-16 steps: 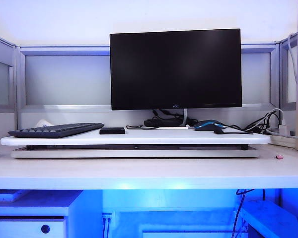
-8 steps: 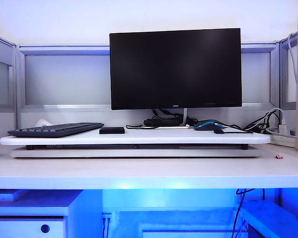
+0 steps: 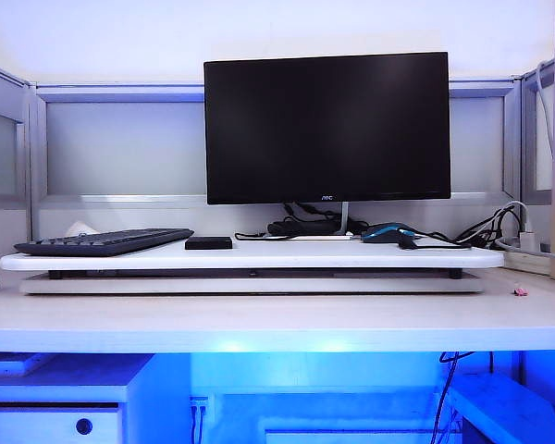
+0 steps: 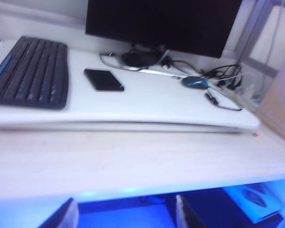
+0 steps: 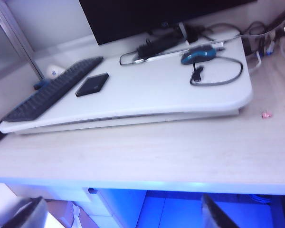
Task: Unplug the data cable of the portable hard drive.
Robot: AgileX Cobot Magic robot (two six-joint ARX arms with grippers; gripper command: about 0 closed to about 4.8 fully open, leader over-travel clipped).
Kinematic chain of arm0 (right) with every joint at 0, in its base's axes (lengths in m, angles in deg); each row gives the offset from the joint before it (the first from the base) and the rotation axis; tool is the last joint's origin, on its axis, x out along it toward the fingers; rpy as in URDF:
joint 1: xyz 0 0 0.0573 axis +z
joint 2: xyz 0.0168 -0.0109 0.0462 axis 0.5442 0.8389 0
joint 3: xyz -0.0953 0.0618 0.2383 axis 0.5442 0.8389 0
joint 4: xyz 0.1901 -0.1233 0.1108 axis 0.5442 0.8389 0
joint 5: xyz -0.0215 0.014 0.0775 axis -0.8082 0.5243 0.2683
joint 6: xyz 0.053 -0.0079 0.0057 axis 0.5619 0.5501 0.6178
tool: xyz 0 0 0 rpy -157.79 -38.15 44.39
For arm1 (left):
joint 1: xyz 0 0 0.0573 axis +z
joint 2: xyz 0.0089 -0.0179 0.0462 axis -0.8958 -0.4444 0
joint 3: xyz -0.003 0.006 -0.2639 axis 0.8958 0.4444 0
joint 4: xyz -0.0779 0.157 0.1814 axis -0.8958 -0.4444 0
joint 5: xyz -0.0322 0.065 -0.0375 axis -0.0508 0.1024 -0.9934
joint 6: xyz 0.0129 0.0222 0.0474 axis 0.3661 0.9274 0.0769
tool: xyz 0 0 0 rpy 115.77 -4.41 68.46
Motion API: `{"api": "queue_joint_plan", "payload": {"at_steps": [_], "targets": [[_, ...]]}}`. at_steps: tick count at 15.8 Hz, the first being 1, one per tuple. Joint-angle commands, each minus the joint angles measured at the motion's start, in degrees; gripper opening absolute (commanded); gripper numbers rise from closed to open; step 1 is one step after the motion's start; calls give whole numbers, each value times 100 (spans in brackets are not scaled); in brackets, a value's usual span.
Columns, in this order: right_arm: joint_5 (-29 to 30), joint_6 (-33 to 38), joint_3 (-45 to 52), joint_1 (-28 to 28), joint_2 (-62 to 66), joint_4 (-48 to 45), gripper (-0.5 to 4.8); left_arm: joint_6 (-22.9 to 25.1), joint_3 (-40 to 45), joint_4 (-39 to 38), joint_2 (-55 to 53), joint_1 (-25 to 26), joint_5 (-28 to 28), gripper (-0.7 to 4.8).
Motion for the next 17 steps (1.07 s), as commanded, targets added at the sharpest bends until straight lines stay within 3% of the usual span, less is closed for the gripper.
{"api": "queue_joint_plan", "payload": {"at_steps": [1, 13, 14, 15, 17], "targets": [[-37, -44, 186, 11, -22, -164, 416, -17, 258, 367, -4, 2, 142, 277], [-55, -234, 1224, 17, -22, -529, 394, 103, 1137, 605, -2, 0, 483, 273], [-55, -328, 1224, 28, -24, -568, 388, 225, 1137, 636, -2, 0, 487, 273], [-166, -455, 1224, 44, -24, -538, 338, 249, 1137, 527, -2, 0, 527, 273], [-400, -706, 1224, 42, -22, -520, 332, 286, 1137, 433, -2, -2, 525, 273]]}}
